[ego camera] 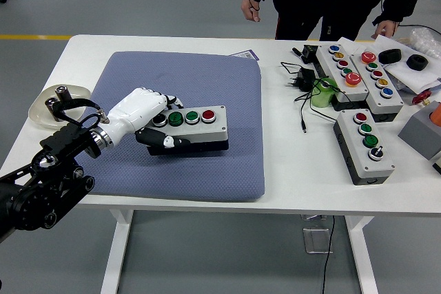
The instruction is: Pick up the button,place it on the desk,press the button,press the button
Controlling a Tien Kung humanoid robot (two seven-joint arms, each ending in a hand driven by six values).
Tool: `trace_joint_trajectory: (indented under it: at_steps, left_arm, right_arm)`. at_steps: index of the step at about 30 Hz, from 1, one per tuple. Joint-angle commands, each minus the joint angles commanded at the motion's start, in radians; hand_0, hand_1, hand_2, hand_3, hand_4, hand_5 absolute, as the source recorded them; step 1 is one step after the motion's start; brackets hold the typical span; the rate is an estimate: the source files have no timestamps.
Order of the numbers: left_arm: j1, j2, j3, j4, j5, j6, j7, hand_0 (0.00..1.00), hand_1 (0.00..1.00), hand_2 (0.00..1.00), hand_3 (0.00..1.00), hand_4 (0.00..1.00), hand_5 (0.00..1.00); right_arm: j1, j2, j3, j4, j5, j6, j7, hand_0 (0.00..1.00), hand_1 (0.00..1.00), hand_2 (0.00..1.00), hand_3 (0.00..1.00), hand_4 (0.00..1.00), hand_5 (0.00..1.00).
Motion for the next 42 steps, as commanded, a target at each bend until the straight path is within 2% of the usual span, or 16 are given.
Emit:
trace_joint_trajectory:
  at_steps: [5,6,9,11,12,15,17,18,23,24,29,30,35,36,41,42]
  left_arm:
    - [-0.013,0.001,0.016,0.005,0.047,-0.022,0.003,0.053,0.192,0.337,0.336,0.673,0.286]
    - [-0.016,0.001,0.018,0.004,0.058,-0.033,0.005,0.072,0.217,0.374,0.372,0.745,0.381]
    - [-0.023,0.001,0.019,0.001,0.080,-0.054,0.009,0.072,0.217,0.374,0.372,0.745,0.381]
    - [-0.024,0.001,0.013,-0.002,0.092,-0.082,0.017,0.072,0.217,0.374,0.372,0.745,0.381]
    - [-0.023,0.001,0.006,0.000,0.097,-0.108,0.019,0.161,0.342,0.455,0.461,0.861,0.529]
    - [-0.017,-0.001,-0.012,0.010,0.073,-0.200,0.026,0.161,0.342,0.455,0.461,0.861,0.529]
    - [-0.009,-0.002,-0.022,0.015,0.057,-0.224,0.021,0.161,0.342,0.455,0.461,0.861,0.529]
    - [-0.007,-0.002,-0.024,0.015,0.045,-0.224,0.019,0.348,0.542,0.678,0.605,0.943,0.676]
    - [-0.005,0.004,-0.022,0.006,-0.045,-0.222,0.005,0.348,0.542,0.678,0.605,0.943,0.676]
    - [-0.005,0.005,-0.022,0.004,-0.051,-0.222,0.003,0.564,0.691,0.811,0.736,0.966,0.715]
    - [-0.005,0.016,-0.022,-0.011,-0.067,-0.205,-0.005,0.564,0.691,0.811,0.736,0.966,0.715]
    - [-0.005,0.017,-0.022,-0.013,-0.068,-0.203,-0.006,0.756,0.826,0.922,0.829,0.985,0.716]
    - [0.001,0.021,-0.031,-0.033,-0.081,-0.211,-0.005,0.756,0.826,0.922,0.829,0.985,0.716]
    - [0.003,0.023,-0.036,-0.043,-0.082,-0.221,-0.001,0.888,0.907,0.996,0.936,0.998,0.694]
    - [0.021,0.033,-0.070,-0.106,-0.085,-0.263,0.011,0.888,0.907,0.996,0.936,0.998,0.694]
    - [0.026,0.035,-0.079,-0.122,-0.090,-0.266,0.013,0.966,0.960,0.998,0.948,0.998,0.612]
  right_arm:
    - [0.002,0.000,-0.003,0.000,0.004,0.000,0.001,0.751,0.705,0.715,0.584,0.182,0.136]
    - [0.003,0.000,-0.003,0.000,0.004,0.000,0.001,0.751,0.705,0.715,0.583,0.182,0.137]
    - [0.004,0.000,-0.004,0.000,0.005,0.000,0.001,0.751,0.705,0.715,0.583,0.182,0.137]
    - [0.005,0.000,-0.004,0.000,0.007,0.000,0.002,0.751,0.705,0.715,0.583,0.182,0.137]
    - [0.005,0.000,-0.005,0.000,0.007,0.000,0.002,0.751,0.704,0.715,0.585,0.182,0.137]
    - [0.007,-0.001,-0.005,0.000,0.005,0.001,0.002,0.751,0.704,0.715,0.585,0.182,0.137]
    - [0.007,-0.001,-0.006,0.000,0.006,0.001,0.002,0.751,0.704,0.715,0.585,0.182,0.137]
    - [0.008,-0.001,-0.007,0.000,0.006,0.001,0.002,0.751,0.705,0.715,0.585,0.182,0.137]
    - [0.010,-0.002,-0.011,0.000,0.002,0.004,0.001,0.751,0.705,0.715,0.585,0.182,0.137]
    - [0.010,-0.002,-0.011,0.000,0.002,0.003,0.001,0.751,0.705,0.715,0.585,0.182,0.135]
    - [0.011,-0.002,-0.009,0.000,0.003,0.003,0.002,0.751,0.705,0.715,0.585,0.182,0.135]
    - [0.011,-0.002,-0.009,0.000,0.004,0.003,0.002,0.752,0.705,0.715,0.584,0.182,0.137]
    - [0.012,-0.002,-0.009,0.000,0.005,0.003,0.002,0.752,0.705,0.715,0.584,0.182,0.137]
    - [0.012,-0.002,-0.009,0.000,0.005,0.003,0.002,0.751,0.704,0.715,0.584,0.182,0.137]
    - [0.013,-0.002,-0.007,0.000,0.002,0.003,0.002,0.751,0.704,0.715,0.584,0.182,0.137]
    - [0.013,-0.002,-0.007,0.000,0.002,0.003,0.002,0.751,0.705,0.715,0.584,0.182,0.137]
